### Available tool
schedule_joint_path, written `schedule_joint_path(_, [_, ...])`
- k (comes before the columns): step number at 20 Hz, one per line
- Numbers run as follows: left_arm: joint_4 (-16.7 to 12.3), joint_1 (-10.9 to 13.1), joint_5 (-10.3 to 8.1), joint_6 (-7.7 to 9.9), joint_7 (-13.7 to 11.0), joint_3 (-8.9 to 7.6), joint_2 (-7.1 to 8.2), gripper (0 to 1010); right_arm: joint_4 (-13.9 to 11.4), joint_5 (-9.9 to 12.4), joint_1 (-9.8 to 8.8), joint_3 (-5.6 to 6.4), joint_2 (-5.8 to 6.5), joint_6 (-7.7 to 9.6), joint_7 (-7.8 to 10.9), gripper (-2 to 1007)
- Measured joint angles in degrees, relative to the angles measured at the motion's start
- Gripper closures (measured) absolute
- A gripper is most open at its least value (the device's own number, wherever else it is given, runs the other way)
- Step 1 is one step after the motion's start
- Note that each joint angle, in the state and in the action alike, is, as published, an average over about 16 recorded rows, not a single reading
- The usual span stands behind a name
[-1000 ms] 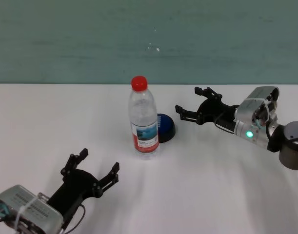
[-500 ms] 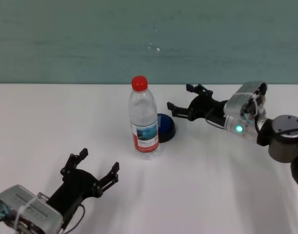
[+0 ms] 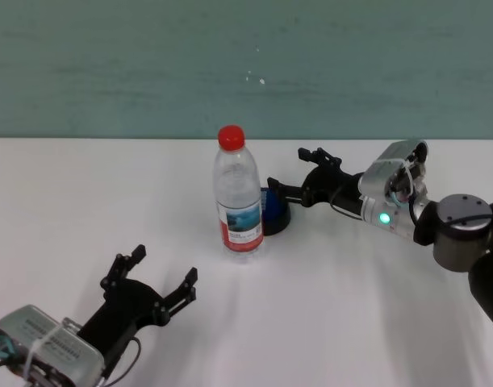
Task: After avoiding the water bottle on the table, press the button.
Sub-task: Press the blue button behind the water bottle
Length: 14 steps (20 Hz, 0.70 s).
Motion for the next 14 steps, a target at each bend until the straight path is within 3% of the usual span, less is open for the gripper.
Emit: schedule_joint_path(14, [0.0,0.0,0.0,0.0,0.0,0.0,0.0,10,5.22,-1.37,1.3,0.14,-1.67,-1.21,0.23,2])
